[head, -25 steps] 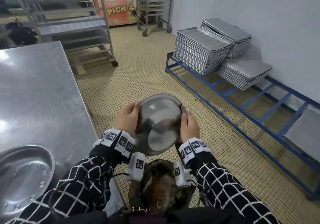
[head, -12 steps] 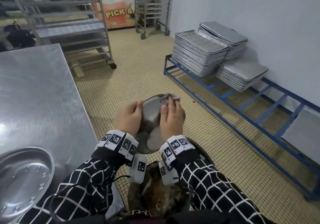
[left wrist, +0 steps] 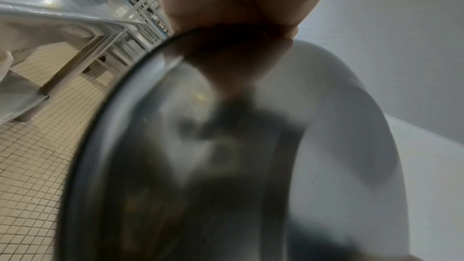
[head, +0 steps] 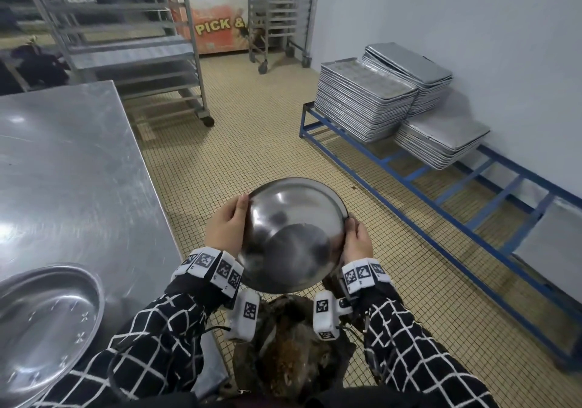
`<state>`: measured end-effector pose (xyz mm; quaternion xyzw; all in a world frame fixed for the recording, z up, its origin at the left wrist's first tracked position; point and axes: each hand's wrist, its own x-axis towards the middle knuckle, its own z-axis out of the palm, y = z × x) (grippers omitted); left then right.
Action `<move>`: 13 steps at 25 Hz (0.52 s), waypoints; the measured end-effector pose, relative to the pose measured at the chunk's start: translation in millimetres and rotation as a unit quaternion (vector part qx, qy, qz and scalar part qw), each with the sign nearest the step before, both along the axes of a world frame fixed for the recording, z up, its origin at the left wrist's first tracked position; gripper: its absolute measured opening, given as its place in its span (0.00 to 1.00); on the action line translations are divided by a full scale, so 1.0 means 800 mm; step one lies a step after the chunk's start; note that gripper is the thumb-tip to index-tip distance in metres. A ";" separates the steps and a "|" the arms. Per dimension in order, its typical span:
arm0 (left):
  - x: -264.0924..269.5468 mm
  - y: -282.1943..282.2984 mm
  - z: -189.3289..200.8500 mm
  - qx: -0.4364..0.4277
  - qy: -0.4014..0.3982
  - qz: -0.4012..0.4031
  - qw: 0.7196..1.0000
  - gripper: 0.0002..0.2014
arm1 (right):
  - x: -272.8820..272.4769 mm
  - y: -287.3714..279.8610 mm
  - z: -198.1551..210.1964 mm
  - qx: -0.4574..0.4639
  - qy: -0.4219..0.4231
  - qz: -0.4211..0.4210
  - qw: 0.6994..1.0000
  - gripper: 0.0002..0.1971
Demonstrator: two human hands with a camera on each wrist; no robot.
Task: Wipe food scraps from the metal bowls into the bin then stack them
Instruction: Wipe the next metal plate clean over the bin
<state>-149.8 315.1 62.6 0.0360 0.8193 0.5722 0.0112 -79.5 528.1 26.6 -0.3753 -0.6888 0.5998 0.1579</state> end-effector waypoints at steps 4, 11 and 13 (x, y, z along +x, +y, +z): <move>0.002 0.000 -0.003 -0.035 0.001 -0.070 0.997 0.13 | -0.005 0.018 0.020 0.099 0.028 0.039 0.994 0.15; 0.016 0.024 0.008 -0.112 0.013 -0.156 0.981 0.08 | -0.026 0.007 0.049 0.365 0.001 0.291 0.884 0.12; 0.016 0.028 0.004 -0.142 0.035 -0.144 0.979 0.11 | -0.028 -0.005 0.044 0.401 0.005 0.308 0.863 0.12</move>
